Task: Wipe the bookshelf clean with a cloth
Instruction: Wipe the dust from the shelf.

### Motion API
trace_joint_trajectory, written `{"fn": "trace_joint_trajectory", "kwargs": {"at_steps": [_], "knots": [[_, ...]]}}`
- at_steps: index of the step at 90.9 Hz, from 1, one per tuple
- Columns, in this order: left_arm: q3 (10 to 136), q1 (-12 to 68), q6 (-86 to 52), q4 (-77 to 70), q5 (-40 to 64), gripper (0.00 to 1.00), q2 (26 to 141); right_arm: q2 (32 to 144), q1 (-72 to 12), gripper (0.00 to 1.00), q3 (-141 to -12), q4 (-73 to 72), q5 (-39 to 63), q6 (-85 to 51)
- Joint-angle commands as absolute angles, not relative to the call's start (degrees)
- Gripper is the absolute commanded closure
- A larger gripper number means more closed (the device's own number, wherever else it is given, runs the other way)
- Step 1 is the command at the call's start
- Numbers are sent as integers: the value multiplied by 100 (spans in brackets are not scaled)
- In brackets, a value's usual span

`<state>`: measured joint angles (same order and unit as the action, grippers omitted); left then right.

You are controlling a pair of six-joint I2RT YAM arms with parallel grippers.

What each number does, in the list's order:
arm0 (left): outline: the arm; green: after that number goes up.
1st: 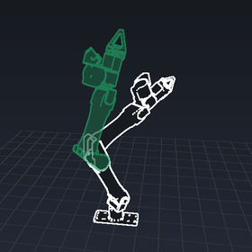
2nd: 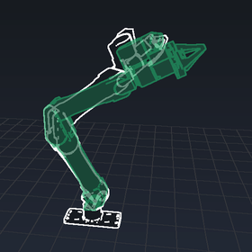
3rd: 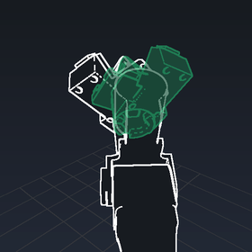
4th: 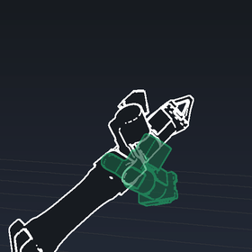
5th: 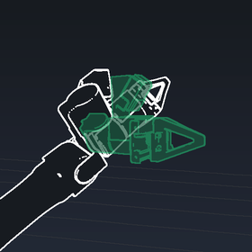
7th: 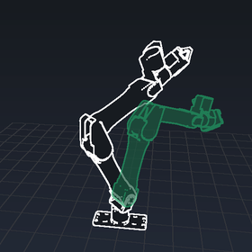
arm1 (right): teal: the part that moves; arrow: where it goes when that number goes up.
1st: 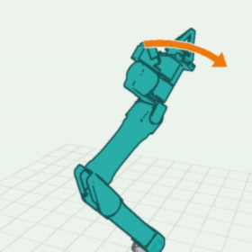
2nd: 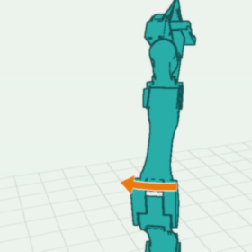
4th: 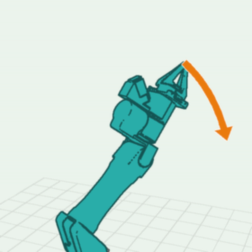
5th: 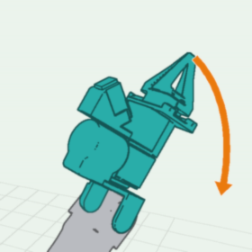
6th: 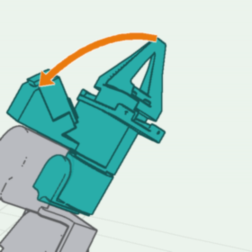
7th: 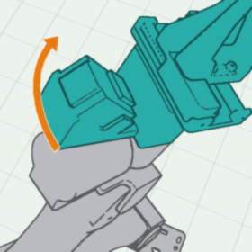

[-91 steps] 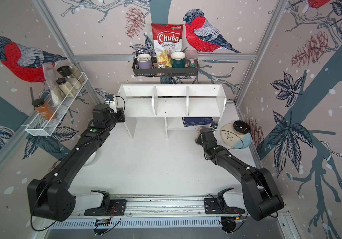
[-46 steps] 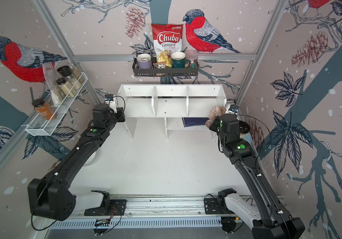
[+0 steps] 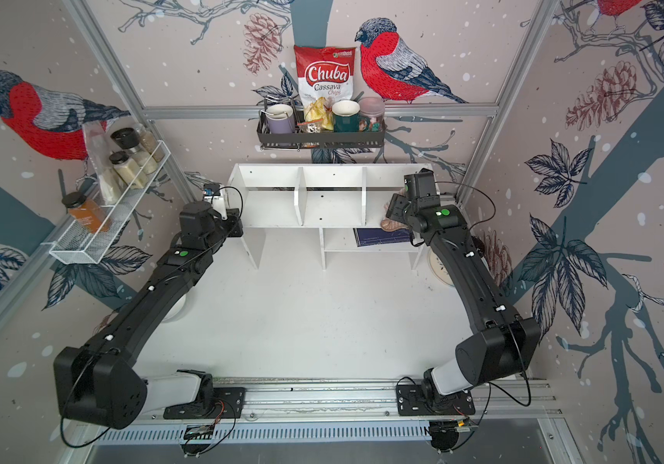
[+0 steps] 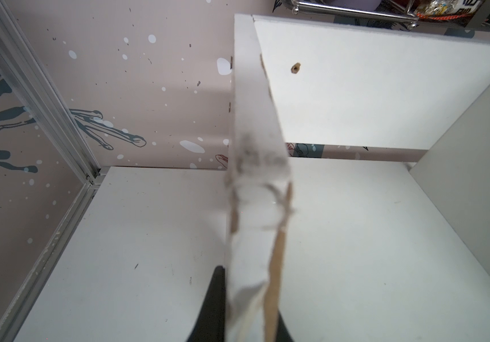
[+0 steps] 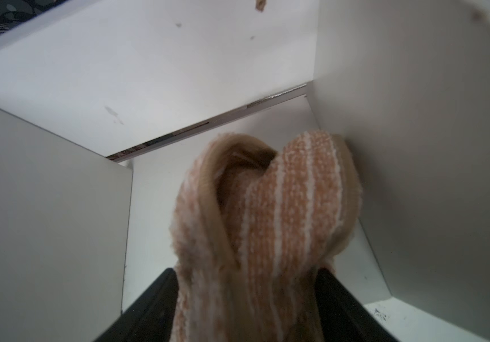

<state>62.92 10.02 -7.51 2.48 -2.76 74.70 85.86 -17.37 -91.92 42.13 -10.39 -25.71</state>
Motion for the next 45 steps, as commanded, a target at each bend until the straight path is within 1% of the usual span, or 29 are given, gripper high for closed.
{"fn": "trace_joint_trajectory", "kwargs": {"at_steps": [1, 12, 24, 29, 45], "knots": [[6274, 1002, -1570, 246, 397, 100, 7478, 8392, -1838, 21, -9049, 4353, -1233, -2575], [6293, 1002, -1603, 254, 424, 100, 7488, 7969, -1945, 14, -8640, 4088, -1631, -2592], [6302, 1002, -1617, 263, 432, 100, 7467, 7787, -1898, 12, -8512, 4035, -1815, -2671], [6297, 1002, -1602, 270, 420, 100, 7454, 7797, -1891, 14, -8510, 4003, -1824, -2672], [6302, 1002, -1611, 268, 439, 100, 7453, 8114, -1739, 27, -8729, 3723, -1427, -2568]]}}
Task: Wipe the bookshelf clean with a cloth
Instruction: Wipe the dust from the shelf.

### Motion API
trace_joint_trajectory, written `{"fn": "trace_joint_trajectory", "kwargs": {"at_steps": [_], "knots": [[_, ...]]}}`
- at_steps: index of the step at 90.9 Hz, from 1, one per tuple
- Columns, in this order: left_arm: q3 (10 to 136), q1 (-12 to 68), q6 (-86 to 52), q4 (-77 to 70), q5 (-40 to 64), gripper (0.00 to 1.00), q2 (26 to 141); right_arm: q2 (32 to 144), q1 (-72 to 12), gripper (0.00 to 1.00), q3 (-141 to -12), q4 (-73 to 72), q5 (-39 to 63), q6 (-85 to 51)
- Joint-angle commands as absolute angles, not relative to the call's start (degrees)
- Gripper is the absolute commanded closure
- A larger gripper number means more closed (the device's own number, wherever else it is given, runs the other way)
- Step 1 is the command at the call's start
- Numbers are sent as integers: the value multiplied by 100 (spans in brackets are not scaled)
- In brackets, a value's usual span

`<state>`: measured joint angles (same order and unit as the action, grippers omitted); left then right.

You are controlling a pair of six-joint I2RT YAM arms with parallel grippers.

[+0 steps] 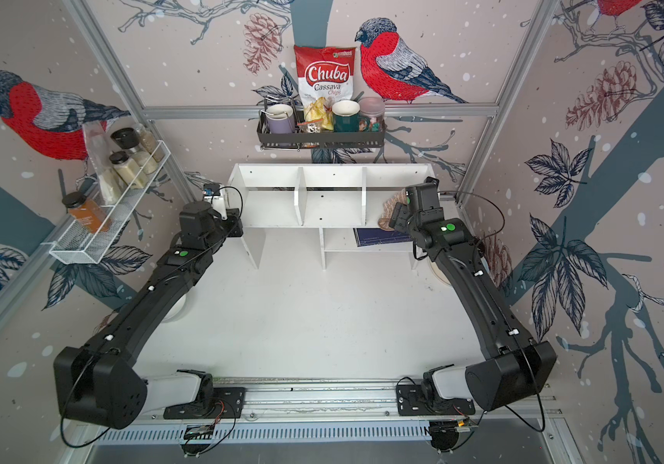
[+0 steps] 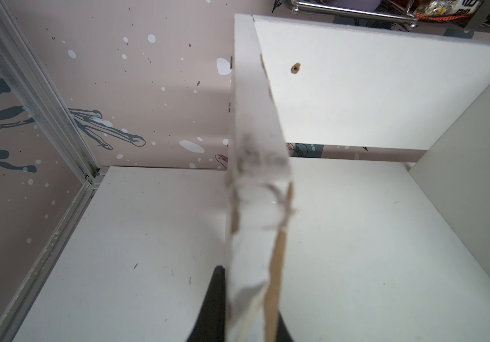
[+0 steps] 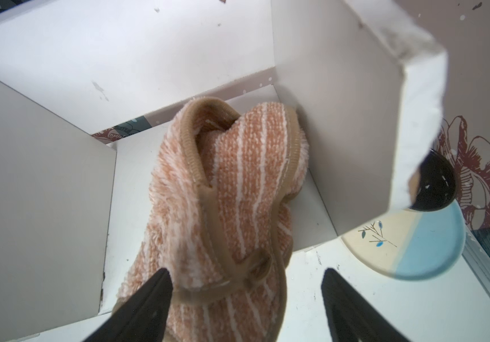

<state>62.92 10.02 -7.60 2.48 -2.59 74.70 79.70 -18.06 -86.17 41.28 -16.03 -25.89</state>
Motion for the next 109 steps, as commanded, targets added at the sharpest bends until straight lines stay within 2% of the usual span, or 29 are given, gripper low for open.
{"fn": "trace_joint_trajectory", "kwargs": {"at_steps": [1, 4, 12, 27, 37, 50, 57, 66, 83, 97, 109], "knots": [[6302, 1002, -1609, 266, 439, 100, 7453, 8131, -1735, 28, -8737, 3694, -1404, -2549], [6295, 1003, -1601, 266, 435, 100, 7447, 8193, -1732, 31, -8763, 3638, -1383, -2515], [6295, 1003, -1572, 280, 418, 100, 7431, 8403, -1710, 55, -8816, 3614, -1416, -2488], [6297, 1011, -1573, 274, 434, 100, 7451, 8740, -1753, 85, -8783, 3325, -1176, -2397], [6294, 1028, -1544, 293, 410, 100, 7437, 8868, -1997, 98, -8869, 3243, -990, -2285], [6297, 1028, -1529, 296, 391, 100, 7440, 8736, -2326, 100, -8648, 3123, -933, -2251], [6297, 1028, -1537, 291, 416, 100, 7453, 8605, -2377, 100, -8399, 3087, -1296, -2284], [6302, 1037, -1539, 286, 430, 100, 7462, 8484, -2113, 100, -8192, 3218, -1595, -2329], [6308, 1046, -1538, 296, 439, 100, 7464, 8360, -1579, 100, -8252, 3388, -1308, -2245], [6311, 1046, -1529, 294, 446, 100, 7453, 8567, -1889, 100, -8452, 3333, -910, -2004], [6306, 1048, -1529, 287, 457, 100, 7465, 9083, -2507, 100, -9046, 3422, -1451, -1661]]}}
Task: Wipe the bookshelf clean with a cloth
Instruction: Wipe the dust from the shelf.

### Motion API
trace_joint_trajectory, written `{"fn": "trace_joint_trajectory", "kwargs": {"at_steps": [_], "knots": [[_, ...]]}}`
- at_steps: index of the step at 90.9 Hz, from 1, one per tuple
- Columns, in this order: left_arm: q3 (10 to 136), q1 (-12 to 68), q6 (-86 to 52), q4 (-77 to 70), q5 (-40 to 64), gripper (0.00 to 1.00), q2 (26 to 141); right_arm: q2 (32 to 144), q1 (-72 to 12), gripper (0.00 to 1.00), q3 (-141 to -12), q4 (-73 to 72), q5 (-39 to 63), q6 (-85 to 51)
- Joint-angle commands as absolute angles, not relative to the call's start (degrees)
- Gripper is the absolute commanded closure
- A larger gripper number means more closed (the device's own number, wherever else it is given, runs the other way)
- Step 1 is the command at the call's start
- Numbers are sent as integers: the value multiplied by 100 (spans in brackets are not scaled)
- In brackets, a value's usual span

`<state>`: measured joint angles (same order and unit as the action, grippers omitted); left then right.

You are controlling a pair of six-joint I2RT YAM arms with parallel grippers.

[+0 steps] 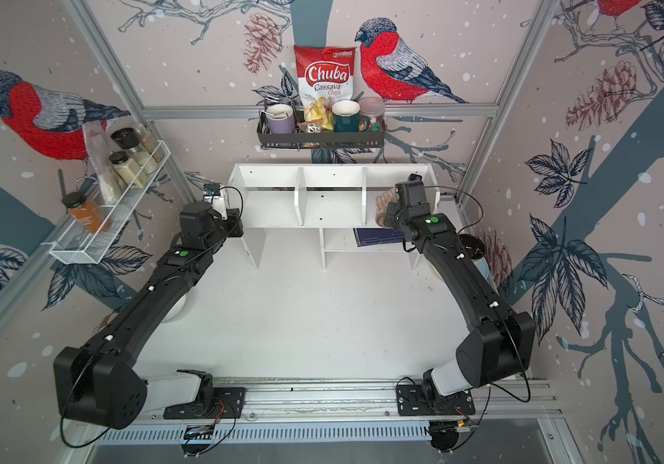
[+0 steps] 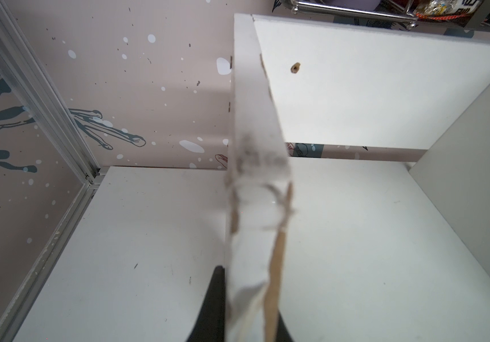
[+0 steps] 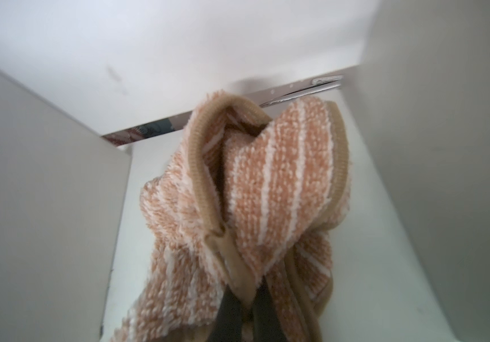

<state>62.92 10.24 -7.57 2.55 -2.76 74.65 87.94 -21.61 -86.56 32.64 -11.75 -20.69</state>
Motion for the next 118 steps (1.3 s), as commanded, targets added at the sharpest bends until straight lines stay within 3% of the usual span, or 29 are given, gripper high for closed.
{"fn": "trace_joint_trajectory", "kwargs": {"at_steps": [1, 14, 40, 75, 92, 118], "knots": [[6308, 1047, -1529, 289, 457, 100, 7464, 9125, -2550, 100, -9115, 3438, -1565, -1644], [6301, 1055, -1528, 294, 449, 100, 7471, 9715, -2677, 100, -10065, 3641, -2712, -1546], [6310, 1055, -1507, 314, 422, 100, 7440, 9923, -2000, 100, -10781, 3838, -2736, -1801], [6331, 1055, -1509, 340, 384, 100, 7466, 8504, -2299, 100, -8339, 3374, -2423, -2264], [6328, 1055, -1504, 357, 362, 100, 7441, 8478, -2513, 100, -8229, 3090, -1328, -2418], [6343, 1055, -1529, 342, 421, 100, 7479, 8586, -1593, 100, -8393, 3422, -1732, -2593]]}}
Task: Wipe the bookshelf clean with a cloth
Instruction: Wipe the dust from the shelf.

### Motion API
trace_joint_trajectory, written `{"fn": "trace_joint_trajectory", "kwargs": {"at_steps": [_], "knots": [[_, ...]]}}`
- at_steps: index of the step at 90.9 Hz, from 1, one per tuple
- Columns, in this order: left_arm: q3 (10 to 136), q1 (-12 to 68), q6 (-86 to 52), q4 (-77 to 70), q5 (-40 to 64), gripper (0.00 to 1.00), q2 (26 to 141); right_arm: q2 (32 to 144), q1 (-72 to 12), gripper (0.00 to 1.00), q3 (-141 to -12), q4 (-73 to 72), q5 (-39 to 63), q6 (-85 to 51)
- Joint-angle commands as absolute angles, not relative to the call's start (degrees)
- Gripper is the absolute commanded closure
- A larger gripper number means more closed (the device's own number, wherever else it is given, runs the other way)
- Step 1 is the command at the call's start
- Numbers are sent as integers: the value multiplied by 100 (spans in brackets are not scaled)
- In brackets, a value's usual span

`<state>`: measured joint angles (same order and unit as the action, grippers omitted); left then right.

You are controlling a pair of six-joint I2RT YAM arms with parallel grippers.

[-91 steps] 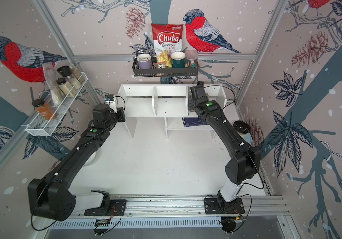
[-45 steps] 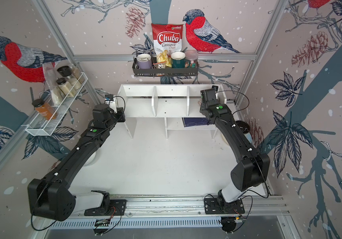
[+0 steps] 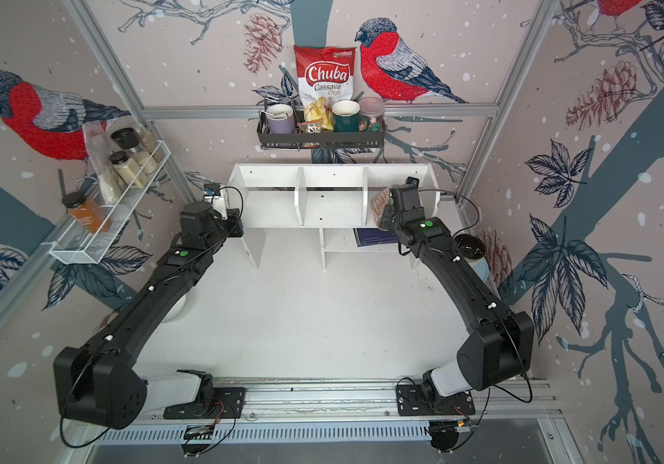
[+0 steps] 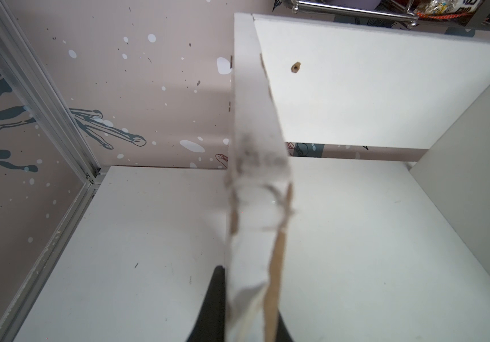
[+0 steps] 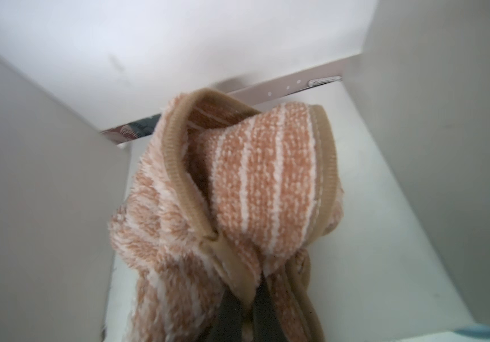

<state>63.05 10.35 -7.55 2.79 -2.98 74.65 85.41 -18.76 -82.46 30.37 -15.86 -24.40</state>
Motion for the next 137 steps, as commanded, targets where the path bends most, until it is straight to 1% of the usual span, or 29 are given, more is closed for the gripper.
{"fn": "trace_joint_trajectory", "kwargs": {"at_steps": [1, 13, 22, 35, 51, 60, 66, 83, 95, 114, 123, 137], "knots": [[6344, 1055, -1529, 343, 426, 100, 7475, 8582, -1566, 100, -8415, 3416, -1732, -2588], [6348, 1055, -1517, 346, 422, 100, 7453, 8707, -1513, 100, -8763, 3221, -1613, -2497], [6346, 1055, -1495, 352, 395, 100, 7431, 8948, -1620, 100, -9157, 3078, -1814, -2460], [6336, 1055, -1485, 357, 395, 100, 7425, 9233, -1889, 100, -9599, 2680, -1798, -2426], [6338, 1055, -1466, 368, 388, 100, 7432, 9624, -2364, 100, -10074, 2676, -1824, -2167], [6334, 1055, -1459, 365, 387, 100, 7433, 9542, -2460, 100, -9809, 2732, -1871, -2283], [6335, 1055, -1466, 363, 394, 100, 7436, 9322, -2406, 100, -9362, 2674, -1760, -2441], [6346, 1055, -1502, 356, 450, 100, 7477, 8299, -2192, 100, -7967, 2408, -1395, -2668], [6353, 1056, -1525, 345, 477, 100, 7499, 7982, -1989, 100, -7789, 2701, -1579, -2493], [6358, 1057, -1481, 374, 425, 100, 7445, 8394, -1616, 100, -8508, 2982, -1963, -2251], [6355, 1059, -1469, 384, 413, 100, 7452, 8755, -1606, 100, -9011, 2910, -2140, -2209], [6356, 1054, -1459, 388, 405, 100, 7447, 9372, -1776, 100, -9936, 2962, -2017, -2295]]}}
